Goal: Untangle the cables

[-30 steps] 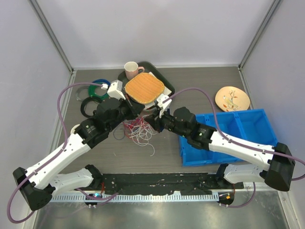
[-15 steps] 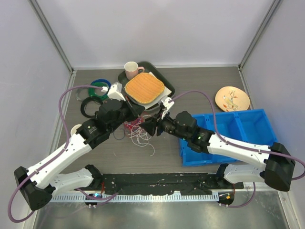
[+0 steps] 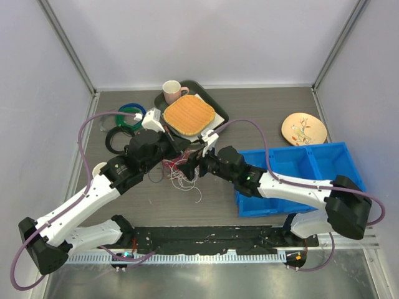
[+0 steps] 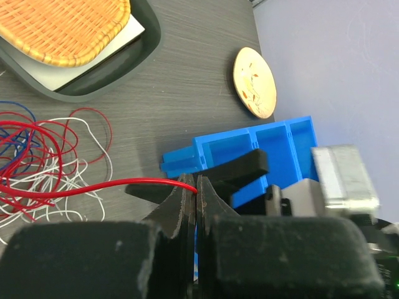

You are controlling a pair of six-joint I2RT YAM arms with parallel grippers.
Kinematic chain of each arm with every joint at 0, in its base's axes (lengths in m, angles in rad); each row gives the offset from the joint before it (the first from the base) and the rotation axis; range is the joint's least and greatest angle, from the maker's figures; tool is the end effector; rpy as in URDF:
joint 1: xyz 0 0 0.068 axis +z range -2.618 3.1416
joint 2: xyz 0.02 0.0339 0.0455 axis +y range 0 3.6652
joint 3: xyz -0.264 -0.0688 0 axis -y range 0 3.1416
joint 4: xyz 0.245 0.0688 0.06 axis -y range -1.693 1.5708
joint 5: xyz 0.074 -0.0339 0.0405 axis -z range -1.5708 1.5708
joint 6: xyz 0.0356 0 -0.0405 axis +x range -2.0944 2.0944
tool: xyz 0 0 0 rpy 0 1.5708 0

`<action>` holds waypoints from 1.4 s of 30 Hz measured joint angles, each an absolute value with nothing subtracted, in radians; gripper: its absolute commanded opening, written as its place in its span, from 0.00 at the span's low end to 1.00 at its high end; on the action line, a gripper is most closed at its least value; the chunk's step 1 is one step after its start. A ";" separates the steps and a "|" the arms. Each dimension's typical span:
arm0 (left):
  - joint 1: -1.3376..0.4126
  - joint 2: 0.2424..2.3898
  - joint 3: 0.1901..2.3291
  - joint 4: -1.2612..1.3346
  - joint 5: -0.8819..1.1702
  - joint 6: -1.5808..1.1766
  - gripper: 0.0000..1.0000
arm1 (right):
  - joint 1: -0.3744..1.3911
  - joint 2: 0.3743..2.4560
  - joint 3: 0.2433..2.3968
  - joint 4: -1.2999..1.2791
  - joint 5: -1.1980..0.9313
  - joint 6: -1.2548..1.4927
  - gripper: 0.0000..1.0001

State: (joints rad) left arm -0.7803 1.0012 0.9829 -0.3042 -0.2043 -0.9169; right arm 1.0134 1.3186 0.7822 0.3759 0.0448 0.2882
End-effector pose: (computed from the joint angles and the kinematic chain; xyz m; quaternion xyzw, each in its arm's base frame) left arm 0.1664 -0.1545 0.3568 -0.1145 0.8013 -0.3815 0.4464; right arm 0.1619 0.2567 0.2780 -0.2565 0.7170 0.3790 0.5259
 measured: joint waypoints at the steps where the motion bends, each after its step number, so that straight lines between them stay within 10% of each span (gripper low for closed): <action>1: -0.780 1.001 0.983 -0.304 -0.197 -0.918 0.00 | 1.013 1.339 0.782 0.391 0.047 0.273 0.80; 14: -0.779 1.001 0.983 -0.304 -0.142 -0.944 0.00 | 1.013 1.625 0.776 0.853 0.118 0.142 0.72; 20: -0.779 1.001 0.983 -0.306 -0.138 -0.962 0.00 | 1.013 1.733 0.757 1.069 0.138 0.162 0.28; 22: -0.779 1.000 0.983 -0.306 -0.138 -0.965 0.10 | 1.013 1.735 0.754 1.113 0.137 0.172 0.01; 28: -0.779 0.970 0.981 -0.303 -0.132 -0.962 0.48 | 1.017 1.705 0.747 1.110 0.154 0.192 0.01; 32: -0.779 0.903 0.956 -0.313 -0.129 -0.940 0.99 | 0.985 1.576 0.740 1.010 0.205 0.221 0.01; 42: -0.779 0.704 0.868 -0.343 -0.133 -0.890 1.00 | 0.740 1.205 0.958 0.475 0.413 0.246 0.01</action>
State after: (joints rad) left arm -0.7788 0.7044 0.8684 -0.3431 -0.1333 -0.8898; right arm 0.7399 1.2053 0.9581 0.4747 0.4129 0.2459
